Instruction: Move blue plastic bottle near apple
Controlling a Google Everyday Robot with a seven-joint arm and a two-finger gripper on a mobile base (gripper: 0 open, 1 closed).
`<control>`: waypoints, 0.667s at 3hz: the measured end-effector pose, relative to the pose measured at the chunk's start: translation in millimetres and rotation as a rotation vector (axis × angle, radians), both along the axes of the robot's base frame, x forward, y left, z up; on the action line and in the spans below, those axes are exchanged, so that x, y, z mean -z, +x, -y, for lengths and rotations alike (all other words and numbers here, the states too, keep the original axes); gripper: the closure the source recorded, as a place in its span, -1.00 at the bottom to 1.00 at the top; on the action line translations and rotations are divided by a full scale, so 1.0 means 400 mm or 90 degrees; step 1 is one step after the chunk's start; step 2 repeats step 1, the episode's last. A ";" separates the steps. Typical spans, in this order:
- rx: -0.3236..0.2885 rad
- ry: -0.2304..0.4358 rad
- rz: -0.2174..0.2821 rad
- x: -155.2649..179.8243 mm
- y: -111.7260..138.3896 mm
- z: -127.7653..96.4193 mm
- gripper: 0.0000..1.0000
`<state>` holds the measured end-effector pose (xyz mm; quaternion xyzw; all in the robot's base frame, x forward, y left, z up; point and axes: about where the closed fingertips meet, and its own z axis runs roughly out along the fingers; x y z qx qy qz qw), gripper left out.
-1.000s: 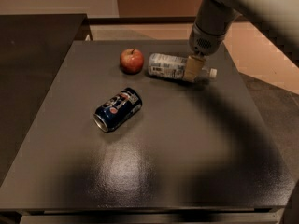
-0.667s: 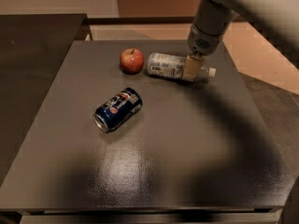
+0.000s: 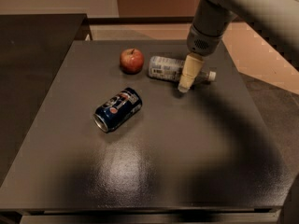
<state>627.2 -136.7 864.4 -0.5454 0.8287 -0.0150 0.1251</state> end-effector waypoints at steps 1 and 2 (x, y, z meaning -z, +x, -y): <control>0.000 0.000 0.000 0.000 0.000 0.000 -1.00; 0.000 0.000 0.000 0.000 0.000 0.000 -1.00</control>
Offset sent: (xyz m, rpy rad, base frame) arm 0.0000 0.0000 0.0000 0.0000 0.0000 0.0000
